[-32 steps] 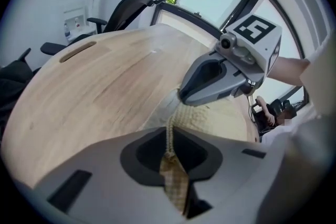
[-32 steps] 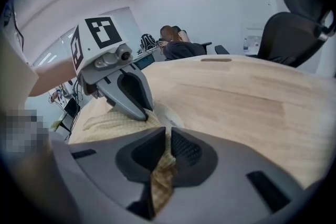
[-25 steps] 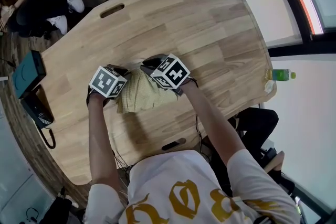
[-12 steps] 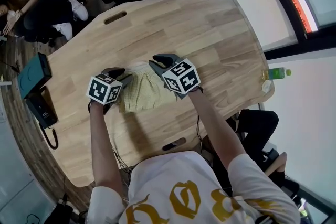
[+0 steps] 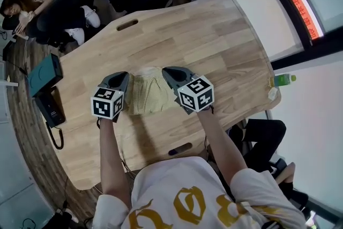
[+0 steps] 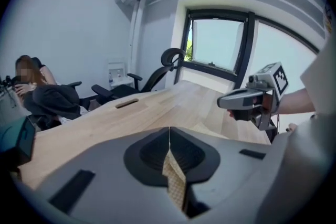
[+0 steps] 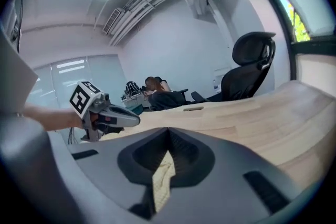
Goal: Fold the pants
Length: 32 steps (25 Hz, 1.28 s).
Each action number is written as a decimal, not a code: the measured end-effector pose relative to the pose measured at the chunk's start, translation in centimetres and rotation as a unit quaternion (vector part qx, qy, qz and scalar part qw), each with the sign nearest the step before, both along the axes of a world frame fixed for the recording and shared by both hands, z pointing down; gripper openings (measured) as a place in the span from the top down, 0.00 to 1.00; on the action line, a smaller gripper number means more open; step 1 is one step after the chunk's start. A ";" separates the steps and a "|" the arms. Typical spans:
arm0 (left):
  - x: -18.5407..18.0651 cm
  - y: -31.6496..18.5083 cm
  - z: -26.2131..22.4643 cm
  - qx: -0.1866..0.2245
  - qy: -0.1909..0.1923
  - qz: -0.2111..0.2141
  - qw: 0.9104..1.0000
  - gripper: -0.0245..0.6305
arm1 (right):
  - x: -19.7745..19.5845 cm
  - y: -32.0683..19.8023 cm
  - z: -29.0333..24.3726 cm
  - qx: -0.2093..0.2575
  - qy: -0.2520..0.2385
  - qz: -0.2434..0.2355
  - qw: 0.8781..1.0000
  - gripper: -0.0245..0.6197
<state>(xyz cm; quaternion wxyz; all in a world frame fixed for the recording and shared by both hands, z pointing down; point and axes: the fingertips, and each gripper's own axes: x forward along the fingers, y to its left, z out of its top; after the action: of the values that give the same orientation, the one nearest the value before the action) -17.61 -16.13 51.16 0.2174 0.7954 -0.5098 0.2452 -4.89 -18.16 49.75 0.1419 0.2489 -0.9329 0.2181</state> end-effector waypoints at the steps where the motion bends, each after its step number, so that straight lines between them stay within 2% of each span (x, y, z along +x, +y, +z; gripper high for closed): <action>1: 0.1 0.3 -0.5 0.012 0.004 -0.013 1.000 0.95 | 0.2 0.3 -0.2 0.014 0.013 0.009 1.000 0.95; 5: 0.5 1.6 -2.0 0.037 0.026 -0.063 0.997 0.95 | 1.1 1.3 -0.9 0.042 0.048 0.035 0.997 0.95; 9: 0.3 3.0 -4.1 0.076 0.030 -0.105 0.991 0.95 | 2.2 1.9 -2.7 0.050 0.038 0.066 0.996 0.95; 14: 0.6 4.5 -7.0 0.131 0.023 -0.130 0.983 0.95 | 2.9 2.7 -5.2 0.073 0.023 0.087 0.993 0.95; 22: 1.3 6.1 -10.0 0.175 0.044 -0.141 0.973 0.95 | 3.5 3.8 -7.5 0.114 0.027 0.110 0.987 0.95; 27: 2.0 6.7 -11.1 0.200 0.033 -0.135 0.970 0.95 | 4.1 4.2 -8.7 0.131 0.025 0.117 0.984 0.95; 32: 2.7 6.9 -11.0 0.205 0.023 -0.129 0.970 0.95 | 3.8 4.8 -8.7 0.133 0.025 0.098 0.986 0.95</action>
<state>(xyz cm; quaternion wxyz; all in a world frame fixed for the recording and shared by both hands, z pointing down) -14.93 -9.22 40.17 0.0904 0.7562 -0.6422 0.0873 -1.11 -13.37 41.06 0.1088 0.3613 -0.9208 0.0989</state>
